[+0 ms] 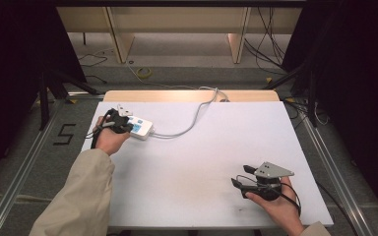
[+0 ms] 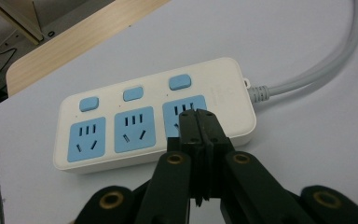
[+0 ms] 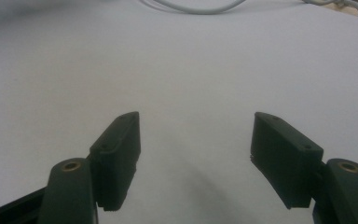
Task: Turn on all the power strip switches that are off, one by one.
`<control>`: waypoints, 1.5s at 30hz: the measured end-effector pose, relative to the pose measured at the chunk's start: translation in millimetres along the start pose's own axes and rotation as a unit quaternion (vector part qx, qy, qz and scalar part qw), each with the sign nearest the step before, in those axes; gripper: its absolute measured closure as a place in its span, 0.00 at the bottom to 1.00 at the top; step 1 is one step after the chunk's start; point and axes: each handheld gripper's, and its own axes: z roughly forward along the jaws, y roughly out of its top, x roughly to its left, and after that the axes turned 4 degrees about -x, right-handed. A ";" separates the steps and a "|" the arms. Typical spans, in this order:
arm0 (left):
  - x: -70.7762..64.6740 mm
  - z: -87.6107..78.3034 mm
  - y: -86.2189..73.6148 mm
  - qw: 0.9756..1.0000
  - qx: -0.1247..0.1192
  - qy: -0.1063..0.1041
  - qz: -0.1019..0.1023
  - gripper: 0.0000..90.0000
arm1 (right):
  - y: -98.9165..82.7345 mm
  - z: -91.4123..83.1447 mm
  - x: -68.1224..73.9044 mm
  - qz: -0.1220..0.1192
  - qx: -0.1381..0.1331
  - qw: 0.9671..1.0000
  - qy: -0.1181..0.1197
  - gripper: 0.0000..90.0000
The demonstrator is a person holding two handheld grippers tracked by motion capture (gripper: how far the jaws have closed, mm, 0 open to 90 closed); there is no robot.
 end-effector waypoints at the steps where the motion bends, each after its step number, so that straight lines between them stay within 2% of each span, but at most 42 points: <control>1: -0.1 1.1 0.7 1.000 -0.001 0.000 0.000 1.00 | -0.1 0.3 0.1 -0.001 0.000 1.000 0.001 0.38; 12: -2.0 11.0 9.3 1.000 0.007 0.000 0.008 1.00 | -0.8 -1.4 -0.5 0.000 -0.001 1.000 0.001 0.38; 20: -1.4 18.8 10.2 1.000 0.013 0.000 0.004 1.00 | -1.4 -1.2 -1.0 0.001 -0.002 1.000 0.002 0.38; 45: 7.1 26.8 21.7 1.000 0.013 -0.001 0.008 1.00 | -1.7 -0.5 -1.2 0.001 -0.003 1.000 0.001 0.37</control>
